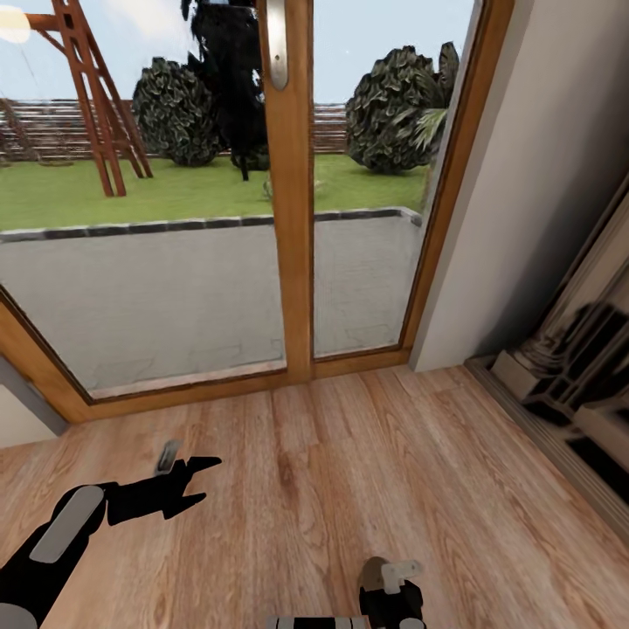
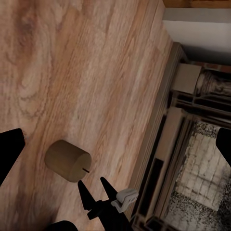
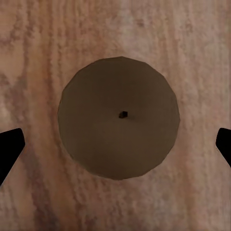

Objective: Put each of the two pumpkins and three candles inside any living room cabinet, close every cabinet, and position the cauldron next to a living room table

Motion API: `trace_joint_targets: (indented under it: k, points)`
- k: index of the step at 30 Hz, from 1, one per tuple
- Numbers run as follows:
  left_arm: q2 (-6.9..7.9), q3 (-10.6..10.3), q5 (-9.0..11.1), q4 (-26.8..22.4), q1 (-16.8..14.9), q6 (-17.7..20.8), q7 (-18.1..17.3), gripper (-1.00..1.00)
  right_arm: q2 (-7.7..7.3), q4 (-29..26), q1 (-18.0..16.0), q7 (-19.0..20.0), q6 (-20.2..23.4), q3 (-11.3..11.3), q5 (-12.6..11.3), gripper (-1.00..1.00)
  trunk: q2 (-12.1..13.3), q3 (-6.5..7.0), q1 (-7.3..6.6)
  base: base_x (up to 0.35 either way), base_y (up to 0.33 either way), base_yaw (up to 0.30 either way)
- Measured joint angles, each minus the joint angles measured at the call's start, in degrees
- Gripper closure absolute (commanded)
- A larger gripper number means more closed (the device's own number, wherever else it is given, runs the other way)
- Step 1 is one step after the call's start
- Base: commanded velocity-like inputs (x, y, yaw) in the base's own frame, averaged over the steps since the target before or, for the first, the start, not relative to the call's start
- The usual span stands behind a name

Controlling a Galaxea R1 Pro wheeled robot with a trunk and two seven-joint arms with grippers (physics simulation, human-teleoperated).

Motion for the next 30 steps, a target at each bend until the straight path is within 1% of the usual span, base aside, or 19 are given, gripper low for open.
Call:
trace_joint_targets:
  k: [13, 23, 26, 28, 29, 30]
  points:
    - [0.00, -0.1, -0.1, 0.0, 0.1, -0.1, 0.0, -1.00, 0.00, 0.0, 0.0, 0.0, 0.0, 0.0, 0.0, -1.00, 0.0, 0.00, 0.00, -0.025, 0.036, 0.000]
    - [-0.01, -0.2, -0.1, -0.1, 0.1, -0.1, 0.0, -1.00, -0.45, 0.0, -0.1, 0.1, 0.6, -0.1, -0.1, -1.00, 0.0, 0.00, -0.01, 0.018, 0.000, 0.000]
    - [-0.02, -0.3, -0.1, -0.1, 0.1, -0.1, 0.0, -1.00, -0.29, 0.0, 0.0, 0.1, 3.5, -0.1, -0.1, -1.00, 0.0, 0.00, -0.01, 0.096, 0.000, 0.000]
    - [-0.03, -0.3, -0.1, -0.1, 0.1, -0.1, 0.0, -1.00, -0.36, 0.0, -0.4, 0.0, 7.9, -0.1, 0.0, -1.00, 0.0, 0.00, -0.01, 0.041, 0.000, 0.000]
    - [-0.06, -0.3, -0.1, -0.1, 0.1, -0.1, 0.0, -1.00, -0.38, -0.1, -1.1, 0.1, 10.7, -0.1, -0.1, -1.00, 0.0, 0.00, 0.00, 0.018, 0.000, 0.000]
    - [-0.07, -0.3, -0.1, -0.1, 0.1, -0.1, 0.0, -1.00, -0.39, -0.1, -1.8, 0.2, 12.3, -0.1, -0.2, -1.00, 0.0, 0.00, 0.00, 0.011, 0.000, 0.000]
